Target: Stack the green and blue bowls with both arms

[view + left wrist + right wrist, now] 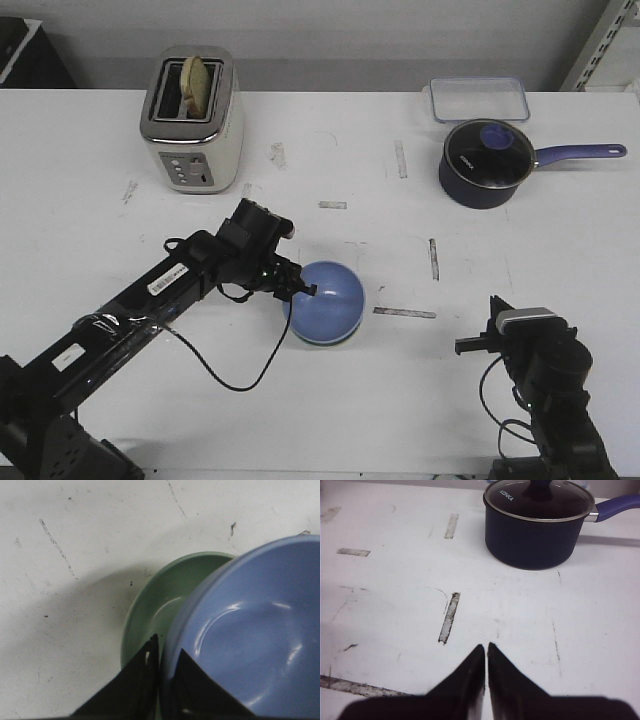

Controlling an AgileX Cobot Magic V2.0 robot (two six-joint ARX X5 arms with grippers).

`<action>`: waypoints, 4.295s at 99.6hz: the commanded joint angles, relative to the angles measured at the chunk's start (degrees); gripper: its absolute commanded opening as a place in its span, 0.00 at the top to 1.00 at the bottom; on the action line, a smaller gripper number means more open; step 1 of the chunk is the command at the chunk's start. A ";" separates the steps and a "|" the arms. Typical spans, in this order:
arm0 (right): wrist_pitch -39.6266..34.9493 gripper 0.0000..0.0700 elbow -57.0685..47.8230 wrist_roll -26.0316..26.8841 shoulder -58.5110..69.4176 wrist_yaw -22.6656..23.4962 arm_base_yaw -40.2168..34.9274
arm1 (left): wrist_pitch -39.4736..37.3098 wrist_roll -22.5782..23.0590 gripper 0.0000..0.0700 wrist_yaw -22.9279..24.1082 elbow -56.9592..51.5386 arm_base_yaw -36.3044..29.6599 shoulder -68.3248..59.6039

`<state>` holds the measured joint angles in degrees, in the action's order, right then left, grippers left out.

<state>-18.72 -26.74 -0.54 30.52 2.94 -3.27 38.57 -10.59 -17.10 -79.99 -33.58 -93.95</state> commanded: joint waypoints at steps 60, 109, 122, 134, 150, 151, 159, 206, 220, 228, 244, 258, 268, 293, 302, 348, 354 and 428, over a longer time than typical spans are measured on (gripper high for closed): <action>0.50 1.00 -0.24 0.74 0.33 0.02 -0.04 | -0.04 0.63 0.06 -0.31 -1.42 -1.36 -1.09; 0.50 1.00 -0.24 0.74 0.33 0.04 -0.04 | 6.97 0.98 0.71 5.99 -17.25 3.54 1.36; 0.50 1.00 -0.24 0.74 0.33 0.04 -0.04 | 10.12 1.09 1.00 10.14 -18.18 6.34 4.37; 0.48 1.00 -0.24 0.74 0.33 0.04 -0.04 | 17.86 4.79 1.00 15.26 -18.10 9.01 6.93; 0.50 1.00 -0.24 0.74 0.33 0.02 -0.04 | 19.58 7.56 1.00 23.41 -14.21 12.13 12.92; 0.50 1.00 -0.24 0.74 0.33 0.02 -0.04 | 19.10 7.61 1.00 23.41 -13.70 12.37 13.51; 0.48 1.00 -0.24 0.74 0.33 0.04 -0.04 | 14.05 7.87 1.00 23.39 -8.83 14.69 18.88; 0.50 1.00 -0.24 0.74 0.33 0.02 -0.04 | -14.58 11.15 1.00 23.12 33.83 27.95 56.00; 0.70 1.00 -0.24 0.74 0.31 0.04 -0.04 | -18.36 12.87 1.00 20.98 42.36 29.09 63.12; 0.74 1.00 -0.24 0.74 0.28 0.02 -0.04 | -19.82 12.76 1.00 20.48 45.75 29.09 65.51; 0.70 1.00 -0.24 0.74 0.28 0.02 -0.04 | -21.24 12.74 1.00 20.55 47.60 29.11 66.60; 0.76 1.00 -0.24 0.72 0.28 0.02 -0.04 | -22.84 12.74 1.00 20.55 47.60 29.09 67.10; 0.81 1.00 -0.24 0.72 0.26 0.02 -0.15 | -23.04 12.74 1.00 20.52 47.60 29.09 67.93; 3.34 1.00 -0.24 0.72 0.28 0.02 -0.15 | -23.69 12.74 1.00 20.55 47.60 29.09 70.36; 4.22 1.00 -0.24 0.72 0.28 0.00 -0.13 | -23.69 12.74 1.00 20.52 47.60 29.09 71.36; 9.35 1.00 -0.24 0.72 0.28 0.00 -0.13 | -28.26 12.72 1.00 20.50 55.41 32.35 80.15; 9.88 1.00 -0.24 0.72 0.26 0.00 -0.15 | -31.85 12.72 1.00 19.89 59.45 33.40 82.53; 10.16 1.00 -0.24 0.72 0.26 0.00 -0.13 | -45.05 12.52 1.00 18.75 79.21 32.65 93.77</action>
<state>-9.41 -26.74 -0.54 30.50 2.94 -3.31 -5.63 1.65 1.56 -1.96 -0.97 -0.30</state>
